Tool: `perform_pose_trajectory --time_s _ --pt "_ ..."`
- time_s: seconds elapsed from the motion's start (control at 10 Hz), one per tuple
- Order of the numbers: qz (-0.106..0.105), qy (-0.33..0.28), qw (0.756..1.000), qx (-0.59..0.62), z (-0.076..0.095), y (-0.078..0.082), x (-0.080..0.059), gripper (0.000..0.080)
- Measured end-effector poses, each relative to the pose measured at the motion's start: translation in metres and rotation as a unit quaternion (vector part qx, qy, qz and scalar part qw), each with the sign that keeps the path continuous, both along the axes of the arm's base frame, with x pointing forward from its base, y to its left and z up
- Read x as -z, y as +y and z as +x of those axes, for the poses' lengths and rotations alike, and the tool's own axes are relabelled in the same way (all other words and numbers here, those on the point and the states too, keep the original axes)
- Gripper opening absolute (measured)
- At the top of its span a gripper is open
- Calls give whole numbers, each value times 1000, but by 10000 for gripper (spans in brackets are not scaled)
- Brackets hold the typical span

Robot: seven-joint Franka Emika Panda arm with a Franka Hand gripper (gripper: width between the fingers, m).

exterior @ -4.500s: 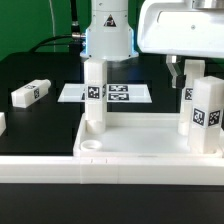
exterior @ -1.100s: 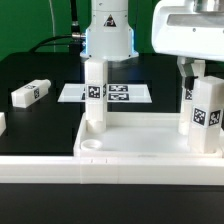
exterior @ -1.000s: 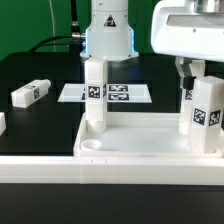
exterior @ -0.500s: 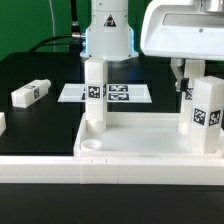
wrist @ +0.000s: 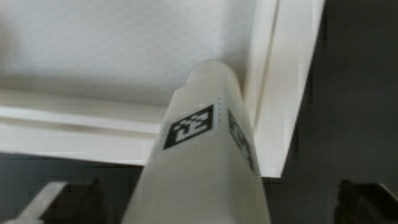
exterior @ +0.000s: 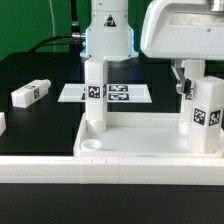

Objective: Assemble desk

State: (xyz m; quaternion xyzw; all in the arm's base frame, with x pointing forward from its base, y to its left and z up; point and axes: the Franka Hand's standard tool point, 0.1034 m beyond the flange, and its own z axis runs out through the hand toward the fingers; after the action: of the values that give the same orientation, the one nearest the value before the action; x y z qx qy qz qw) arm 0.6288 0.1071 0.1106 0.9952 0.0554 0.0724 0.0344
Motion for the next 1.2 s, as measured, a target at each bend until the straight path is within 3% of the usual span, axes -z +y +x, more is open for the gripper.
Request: perform_pose_trajectory --time_s 0.2,0.3,0.4,0.5,0.6,0.7,0.9,1.2 --pt "-9 3 999 -48 1 -3 0 649" --pt "-14 3 998 -68 1 -4 -1 587" --pt "-14 4 998 -67 1 -4 0 587" --pt "-14 4 998 -66 1 -4 0 405" --pt "-13 3 998 -63 1 -3 0 405" --pt "-11 2 999 -51 1 -3 -1 295" --pt "-10 2 999 -44 1 -3 -1 295" --pt "10 -7 996 88 1 -3 0 295"
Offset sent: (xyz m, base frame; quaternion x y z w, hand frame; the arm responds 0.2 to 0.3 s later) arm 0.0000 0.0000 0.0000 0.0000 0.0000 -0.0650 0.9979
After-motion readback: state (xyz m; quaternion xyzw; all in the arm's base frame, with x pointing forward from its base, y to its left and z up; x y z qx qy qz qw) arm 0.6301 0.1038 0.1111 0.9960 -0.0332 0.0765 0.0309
